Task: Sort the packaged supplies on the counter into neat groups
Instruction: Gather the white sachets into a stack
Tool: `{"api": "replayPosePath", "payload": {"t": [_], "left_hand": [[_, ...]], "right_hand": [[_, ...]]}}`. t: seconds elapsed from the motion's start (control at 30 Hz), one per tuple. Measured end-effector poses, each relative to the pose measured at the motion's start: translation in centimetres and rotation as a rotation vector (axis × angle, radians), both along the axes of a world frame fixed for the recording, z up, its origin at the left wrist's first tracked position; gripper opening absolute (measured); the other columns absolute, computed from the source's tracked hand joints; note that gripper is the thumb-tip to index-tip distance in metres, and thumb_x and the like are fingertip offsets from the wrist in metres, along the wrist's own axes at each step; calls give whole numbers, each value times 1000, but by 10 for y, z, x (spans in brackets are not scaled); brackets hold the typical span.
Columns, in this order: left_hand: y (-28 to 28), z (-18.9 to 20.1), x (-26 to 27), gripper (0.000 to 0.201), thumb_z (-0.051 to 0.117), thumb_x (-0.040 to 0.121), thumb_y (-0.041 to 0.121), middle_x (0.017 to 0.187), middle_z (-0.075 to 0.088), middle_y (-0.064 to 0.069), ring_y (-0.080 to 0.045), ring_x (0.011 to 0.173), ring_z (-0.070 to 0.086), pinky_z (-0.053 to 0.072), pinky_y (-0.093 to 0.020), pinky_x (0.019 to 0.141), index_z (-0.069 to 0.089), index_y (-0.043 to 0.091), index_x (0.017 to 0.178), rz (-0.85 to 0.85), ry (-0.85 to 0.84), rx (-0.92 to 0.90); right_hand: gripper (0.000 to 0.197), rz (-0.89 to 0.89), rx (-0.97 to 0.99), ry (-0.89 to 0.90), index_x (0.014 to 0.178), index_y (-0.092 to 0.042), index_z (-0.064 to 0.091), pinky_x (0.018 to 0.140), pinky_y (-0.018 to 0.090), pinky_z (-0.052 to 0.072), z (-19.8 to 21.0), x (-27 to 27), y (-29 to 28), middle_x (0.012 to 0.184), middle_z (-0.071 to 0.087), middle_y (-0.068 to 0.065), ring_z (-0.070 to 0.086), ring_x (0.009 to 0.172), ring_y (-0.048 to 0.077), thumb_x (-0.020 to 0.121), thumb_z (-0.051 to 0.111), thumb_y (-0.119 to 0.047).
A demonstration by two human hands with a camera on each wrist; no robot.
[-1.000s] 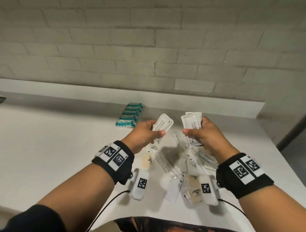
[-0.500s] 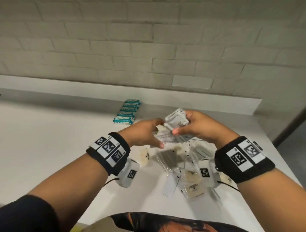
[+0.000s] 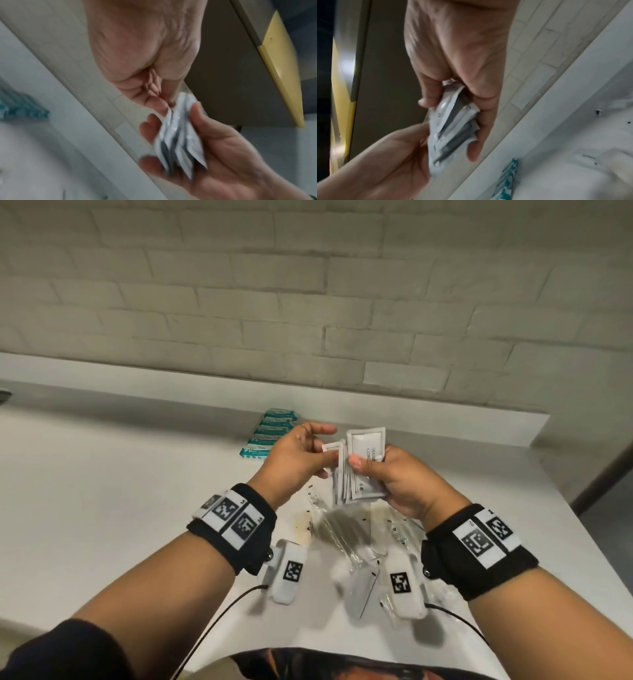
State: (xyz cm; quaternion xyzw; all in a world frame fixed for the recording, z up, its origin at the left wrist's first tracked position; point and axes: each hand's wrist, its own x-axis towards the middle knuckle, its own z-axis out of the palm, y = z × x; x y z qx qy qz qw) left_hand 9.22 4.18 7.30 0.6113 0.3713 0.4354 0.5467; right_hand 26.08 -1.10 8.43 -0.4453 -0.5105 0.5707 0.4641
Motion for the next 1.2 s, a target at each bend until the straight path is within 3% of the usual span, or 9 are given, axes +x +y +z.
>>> {"api": "replayPosePath", "payload": {"t": [0.1,0.23,0.43,0.57,0.67,0.77,0.93,1.03,1.2], "left_hand": [[-10,-4,14,17,55,95,17,87,66,-2,-9,72,66,52,-26,66,55,16,113,62,-234,-129],[-18,-9,23,49,48,92,51,128,64,-7,-22,121,58,42,-42,104,58,20,128,-203,-232,-307],[-18,1,29,38,35,101,39,103,71,-5,-21,98,66,50,-39,93,65,17,109,-211,-376,-448],[-13,0,28,36,39,101,34,100,70,-11,-25,91,67,50,-44,92,64,9,110,-168,-412,-468],[-12,-4,29,20,45,99,18,97,72,-10,-23,81,70,52,-44,85,62,11,108,-148,-463,-505],[-9,-4,27,8,56,94,19,71,66,-4,-15,56,65,53,-32,62,60,13,93,-93,-425,-534],[-6,3,19,64,58,80,62,90,62,-10,-22,76,64,55,-34,70,57,9,116,-248,-358,-626],[-9,5,24,64,48,86,62,105,65,-13,-25,96,65,52,-38,89,60,11,121,-314,-385,-630],[-11,9,25,46,45,94,51,88,64,-10,-22,80,66,55,-32,74,68,11,95,-331,-416,-643]], "right_hand": [[46,-151,-26,27,131,-6,43,92,48,52,-1,-10,7,118,65,17,64,108,32,90,62,-12],[33,-272,-3,-51,118,-14,43,88,49,55,2,-24,13,113,65,14,66,103,31,93,59,-28],[15,-229,11,127,102,-14,56,77,33,55,8,-36,13,88,68,5,67,82,18,100,41,-12],[14,-319,122,-133,103,-18,65,81,38,54,-1,-29,20,94,69,9,67,83,21,91,61,-11],[37,-460,214,-463,111,-26,59,74,32,52,-7,-23,27,96,57,5,59,77,14,79,72,-14],[68,-345,220,-522,136,-31,41,83,22,45,-1,-12,21,116,48,-1,53,100,12,78,76,-21],[137,158,258,-688,138,-59,-16,104,23,36,15,-4,2,156,12,-11,24,139,5,57,91,-28],[145,157,405,-963,135,-52,-31,112,28,29,21,-12,-1,157,12,-5,18,143,10,57,90,-34],[147,169,436,-1039,137,-50,-32,106,25,31,24,-14,-3,145,24,-5,25,134,9,54,89,-44]]}}
